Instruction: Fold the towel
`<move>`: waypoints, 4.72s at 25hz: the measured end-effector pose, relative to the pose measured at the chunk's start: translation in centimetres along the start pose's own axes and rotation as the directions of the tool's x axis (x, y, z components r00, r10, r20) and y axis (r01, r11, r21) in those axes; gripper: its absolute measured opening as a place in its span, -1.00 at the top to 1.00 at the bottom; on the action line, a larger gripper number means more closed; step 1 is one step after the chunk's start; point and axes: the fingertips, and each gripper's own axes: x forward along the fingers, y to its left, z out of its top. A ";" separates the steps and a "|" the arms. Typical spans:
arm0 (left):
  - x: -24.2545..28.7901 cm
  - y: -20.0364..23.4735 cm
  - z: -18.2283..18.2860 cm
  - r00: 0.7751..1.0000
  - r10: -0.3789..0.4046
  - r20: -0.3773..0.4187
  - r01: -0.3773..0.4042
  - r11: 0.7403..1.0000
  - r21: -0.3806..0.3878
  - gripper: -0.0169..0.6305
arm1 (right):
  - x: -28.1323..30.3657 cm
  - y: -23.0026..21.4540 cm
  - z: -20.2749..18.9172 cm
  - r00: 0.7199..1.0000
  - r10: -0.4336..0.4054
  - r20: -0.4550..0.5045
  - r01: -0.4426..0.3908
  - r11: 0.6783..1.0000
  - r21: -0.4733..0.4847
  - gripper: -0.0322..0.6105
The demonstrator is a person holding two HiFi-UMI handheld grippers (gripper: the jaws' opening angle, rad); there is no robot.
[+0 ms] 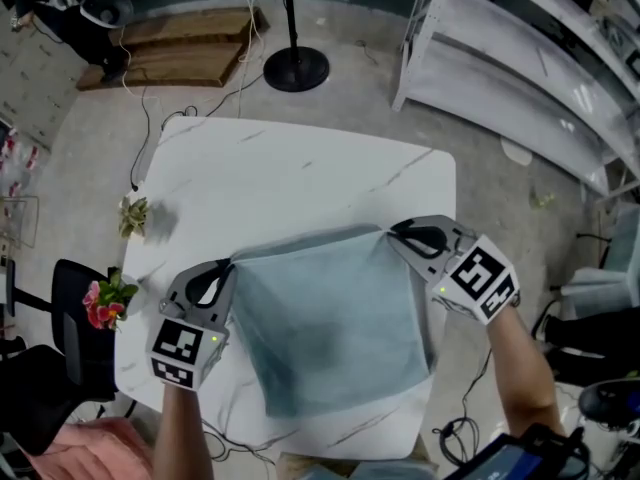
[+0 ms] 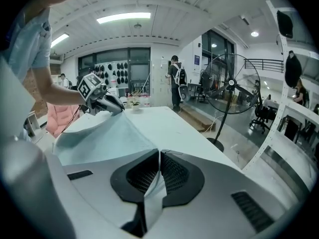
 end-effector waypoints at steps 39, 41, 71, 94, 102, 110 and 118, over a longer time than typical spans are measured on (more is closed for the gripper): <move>-4.2 -1.6 -1.4 0.995 0.089 0.043 -0.084 0.991 -0.106 0.37 | -0.1 0.2 -0.6 0.998 -0.067 0.007 0.065 0.986 0.156 0.33; -5.7 -4.5 -2.4 0.997 0.063 0.040 -0.061 0.997 -0.051 0.64 | -2.1 2.2 -1.5 0.996 -0.091 0.006 0.089 0.985 0.147 0.40; -15.4 -25.1 -18.7 0.980 -0.141 -0.143 0.146 0.989 0.023 0.88 | -12.9 26.6 -18.9 0.974 0.095 -0.205 -0.095 0.995 0.010 0.79; -23.4 -31.9 -19.6 1.000 0.001 -0.010 0.001 0.982 0.190 0.49 | -20.4 33.3 -18.0 0.969 0.213 -0.126 -0.232 0.960 -0.157 0.35; -23.4 -30.2 -21.7 0.985 0.168 0.029 -0.156 0.821 0.549 0.05 | -21.3 33.0 -17.4 0.997 0.062 -0.036 -0.072 0.867 -0.493 0.16; -21.4 -30.6 -23.1 0.979 0.189 0.081 -0.189 0.669 0.718 0.03 | -20.8 33.5 -18.6 0.999 -0.053 0.006 0.045 0.770 -0.636 0.01; -20.6 -30.4 -24.7 0.953 0.276 0.121 -0.263 0.565 0.782 0.02 | -22.2 35.2 -20.8 0.997 -0.078 -0.021 0.047 0.772 -0.633 0.01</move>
